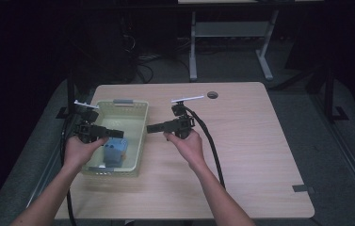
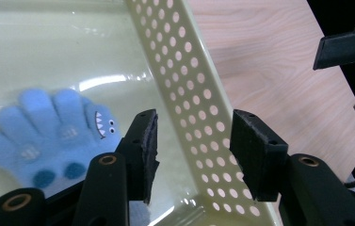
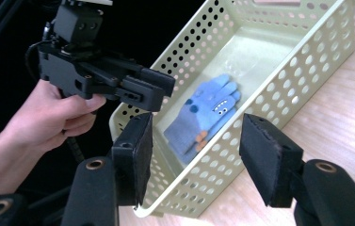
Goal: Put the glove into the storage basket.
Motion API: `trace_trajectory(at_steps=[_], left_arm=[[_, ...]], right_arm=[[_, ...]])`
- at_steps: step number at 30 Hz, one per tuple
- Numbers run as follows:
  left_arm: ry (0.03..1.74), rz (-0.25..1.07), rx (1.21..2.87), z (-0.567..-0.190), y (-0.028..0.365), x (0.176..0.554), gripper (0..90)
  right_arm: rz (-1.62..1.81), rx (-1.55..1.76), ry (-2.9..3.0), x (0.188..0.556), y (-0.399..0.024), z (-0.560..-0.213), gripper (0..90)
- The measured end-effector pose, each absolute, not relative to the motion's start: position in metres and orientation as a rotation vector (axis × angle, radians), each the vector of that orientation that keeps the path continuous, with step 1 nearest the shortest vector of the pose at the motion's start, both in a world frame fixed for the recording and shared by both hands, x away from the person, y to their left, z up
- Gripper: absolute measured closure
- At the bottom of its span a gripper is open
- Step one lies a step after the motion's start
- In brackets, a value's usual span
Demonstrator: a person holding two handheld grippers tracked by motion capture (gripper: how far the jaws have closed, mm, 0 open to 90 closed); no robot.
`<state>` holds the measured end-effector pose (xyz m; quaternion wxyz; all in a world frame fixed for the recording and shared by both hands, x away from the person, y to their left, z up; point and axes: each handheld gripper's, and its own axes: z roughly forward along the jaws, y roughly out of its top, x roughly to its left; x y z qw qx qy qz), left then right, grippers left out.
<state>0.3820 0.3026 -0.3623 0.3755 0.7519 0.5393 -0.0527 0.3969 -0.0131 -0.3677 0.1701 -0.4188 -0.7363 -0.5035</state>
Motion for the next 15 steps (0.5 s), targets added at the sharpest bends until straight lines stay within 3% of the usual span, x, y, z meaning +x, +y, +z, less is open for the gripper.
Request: trace_trajectory(at_steps=[15], left_arm=[[1.344,-0.137,1.929,-0.362,0.284,0.384,48.7]], right_arm=[[-1.437,-1.213,-2.06,0.395,-0.04,-0.372,43.0]])
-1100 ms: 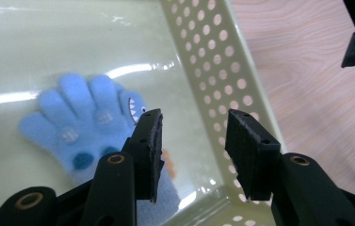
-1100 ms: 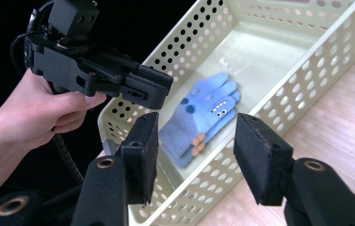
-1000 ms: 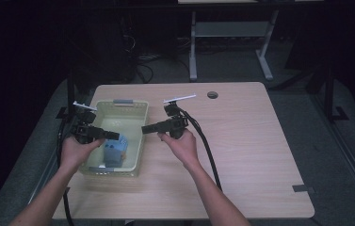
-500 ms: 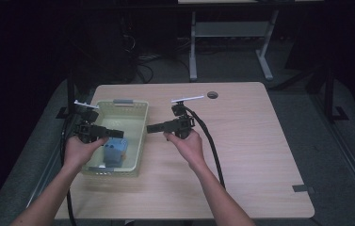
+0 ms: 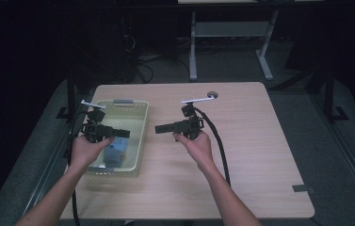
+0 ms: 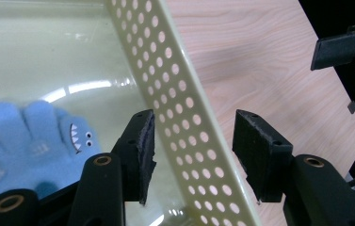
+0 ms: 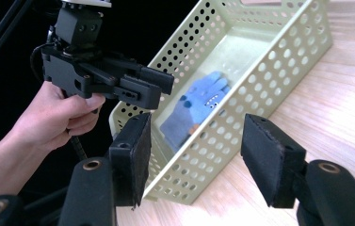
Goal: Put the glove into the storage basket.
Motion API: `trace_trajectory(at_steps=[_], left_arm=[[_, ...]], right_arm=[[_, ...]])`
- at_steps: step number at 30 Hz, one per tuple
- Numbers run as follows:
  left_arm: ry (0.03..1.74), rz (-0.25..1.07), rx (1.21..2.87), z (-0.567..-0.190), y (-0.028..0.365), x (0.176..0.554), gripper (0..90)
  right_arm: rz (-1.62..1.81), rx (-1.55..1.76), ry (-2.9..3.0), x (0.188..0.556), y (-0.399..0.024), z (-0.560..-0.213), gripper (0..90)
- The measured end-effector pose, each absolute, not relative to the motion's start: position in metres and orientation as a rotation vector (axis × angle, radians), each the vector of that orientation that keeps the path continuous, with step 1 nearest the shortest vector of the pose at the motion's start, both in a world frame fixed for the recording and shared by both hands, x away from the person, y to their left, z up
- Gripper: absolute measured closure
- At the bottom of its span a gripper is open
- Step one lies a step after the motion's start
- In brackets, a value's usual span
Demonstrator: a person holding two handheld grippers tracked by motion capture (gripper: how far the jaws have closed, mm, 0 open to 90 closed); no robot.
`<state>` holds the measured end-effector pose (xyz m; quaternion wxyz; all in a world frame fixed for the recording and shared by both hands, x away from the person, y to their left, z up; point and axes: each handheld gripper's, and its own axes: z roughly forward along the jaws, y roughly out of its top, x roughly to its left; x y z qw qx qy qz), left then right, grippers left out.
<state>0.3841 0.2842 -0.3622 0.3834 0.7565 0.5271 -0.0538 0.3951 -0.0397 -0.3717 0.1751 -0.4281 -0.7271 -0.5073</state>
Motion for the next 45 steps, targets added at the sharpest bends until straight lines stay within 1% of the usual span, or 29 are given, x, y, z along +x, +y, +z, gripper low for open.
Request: trace_trajectory(at_steps=[17,30,45], left_arm=[[1.295,-0.127,1.944,-0.358,0.26,0.386,47.2],[1.267,-0.114,1.966,-0.355,0.244,0.387,45.9],[1.231,-0.162,1.922,-0.352,0.228,0.386,44.7]], right_arm=[[-1.462,-1.266,-2.019,0.393,-0.07,-0.374,38.7],[-1.462,-1.295,-2.017,0.391,-0.087,-0.375,37.7],[-1.473,-1.309,-2.014,0.387,-0.106,-0.372,35.6]])
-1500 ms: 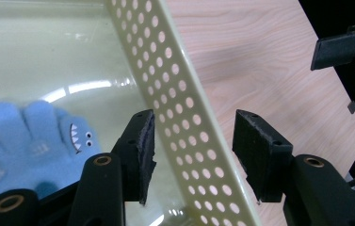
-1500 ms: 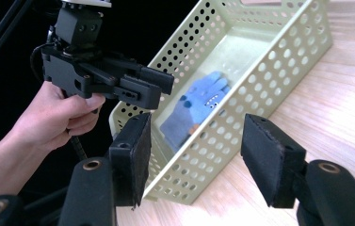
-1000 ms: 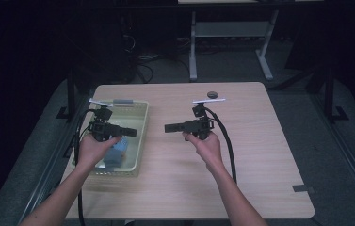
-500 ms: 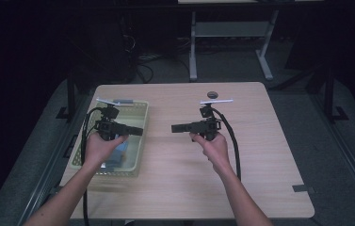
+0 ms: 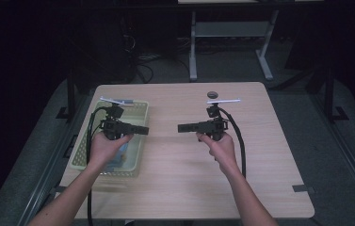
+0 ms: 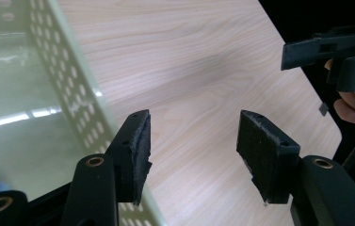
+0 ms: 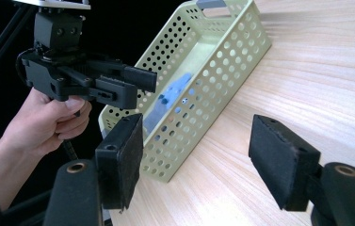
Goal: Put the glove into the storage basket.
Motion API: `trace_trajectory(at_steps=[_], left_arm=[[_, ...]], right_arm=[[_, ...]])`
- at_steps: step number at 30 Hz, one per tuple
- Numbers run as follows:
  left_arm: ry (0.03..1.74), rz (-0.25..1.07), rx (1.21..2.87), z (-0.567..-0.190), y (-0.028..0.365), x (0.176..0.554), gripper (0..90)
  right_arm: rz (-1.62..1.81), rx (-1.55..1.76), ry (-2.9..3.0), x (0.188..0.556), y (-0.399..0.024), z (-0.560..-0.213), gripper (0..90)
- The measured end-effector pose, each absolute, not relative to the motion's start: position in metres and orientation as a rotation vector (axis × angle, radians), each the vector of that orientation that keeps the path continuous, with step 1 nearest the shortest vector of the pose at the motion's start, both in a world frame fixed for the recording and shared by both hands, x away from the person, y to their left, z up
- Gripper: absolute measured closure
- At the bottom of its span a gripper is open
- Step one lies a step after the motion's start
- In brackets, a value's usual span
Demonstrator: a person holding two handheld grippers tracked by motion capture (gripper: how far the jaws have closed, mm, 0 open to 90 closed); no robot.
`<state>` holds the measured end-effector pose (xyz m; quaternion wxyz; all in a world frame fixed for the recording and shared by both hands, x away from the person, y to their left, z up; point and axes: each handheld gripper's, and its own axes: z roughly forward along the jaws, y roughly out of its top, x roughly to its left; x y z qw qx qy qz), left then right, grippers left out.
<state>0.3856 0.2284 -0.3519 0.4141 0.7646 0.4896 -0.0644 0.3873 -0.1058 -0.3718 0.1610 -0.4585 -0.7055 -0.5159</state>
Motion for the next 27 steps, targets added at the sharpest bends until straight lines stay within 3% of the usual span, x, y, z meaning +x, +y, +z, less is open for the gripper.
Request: trace_trajectory(at_steps=[14,27], left_arm=[[1.187,-0.187,1.905,-0.347,0.212,0.385,44.1],[1.147,-0.19,1.896,-0.347,0.2,0.382,37.2]], right_arm=[[-1.489,-1.356,-1.996,0.382,-0.128,-0.374,34.9],[-1.487,-1.381,-1.987,0.381,-0.147,-0.378,33.5]])
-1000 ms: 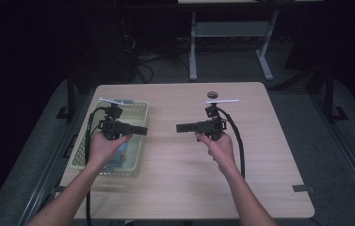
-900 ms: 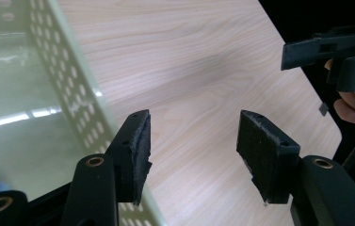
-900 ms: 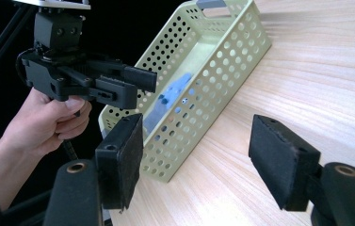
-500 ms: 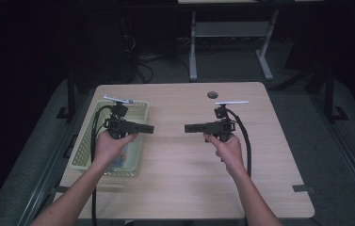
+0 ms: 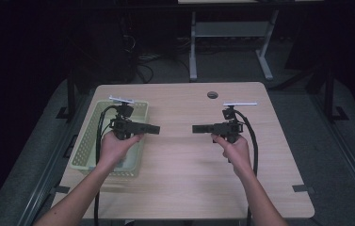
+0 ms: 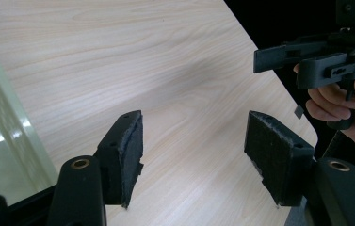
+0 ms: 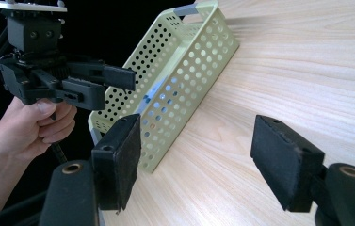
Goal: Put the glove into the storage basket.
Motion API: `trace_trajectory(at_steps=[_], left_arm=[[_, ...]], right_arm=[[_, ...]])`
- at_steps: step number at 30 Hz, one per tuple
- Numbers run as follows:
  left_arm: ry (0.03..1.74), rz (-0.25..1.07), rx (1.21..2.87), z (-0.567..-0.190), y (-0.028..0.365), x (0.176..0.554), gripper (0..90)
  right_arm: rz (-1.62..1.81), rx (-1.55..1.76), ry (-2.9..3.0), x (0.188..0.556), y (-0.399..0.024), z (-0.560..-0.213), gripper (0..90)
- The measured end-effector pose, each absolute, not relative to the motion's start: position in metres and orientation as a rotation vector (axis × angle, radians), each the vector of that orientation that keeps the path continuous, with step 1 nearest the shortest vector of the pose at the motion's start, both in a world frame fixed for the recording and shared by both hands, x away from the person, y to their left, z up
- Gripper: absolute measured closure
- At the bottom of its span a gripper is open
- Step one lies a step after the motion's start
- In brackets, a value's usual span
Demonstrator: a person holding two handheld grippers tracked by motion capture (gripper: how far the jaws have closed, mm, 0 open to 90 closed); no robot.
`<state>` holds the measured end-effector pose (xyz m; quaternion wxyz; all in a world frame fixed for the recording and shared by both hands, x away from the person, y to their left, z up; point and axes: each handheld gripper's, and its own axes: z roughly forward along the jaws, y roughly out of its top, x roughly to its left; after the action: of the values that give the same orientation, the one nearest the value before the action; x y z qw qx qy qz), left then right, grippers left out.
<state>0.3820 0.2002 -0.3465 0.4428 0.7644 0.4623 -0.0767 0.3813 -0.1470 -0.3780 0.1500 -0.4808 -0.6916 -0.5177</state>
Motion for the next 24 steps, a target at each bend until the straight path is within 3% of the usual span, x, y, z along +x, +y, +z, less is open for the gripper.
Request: trace_trajectory(at_steps=[24], left_arm=[[1.084,-0.241,1.907,-0.361,0.162,0.362,32.3]], right_arm=[[-1.478,-1.438,-1.989,0.357,-0.194,-0.396,31.5]])
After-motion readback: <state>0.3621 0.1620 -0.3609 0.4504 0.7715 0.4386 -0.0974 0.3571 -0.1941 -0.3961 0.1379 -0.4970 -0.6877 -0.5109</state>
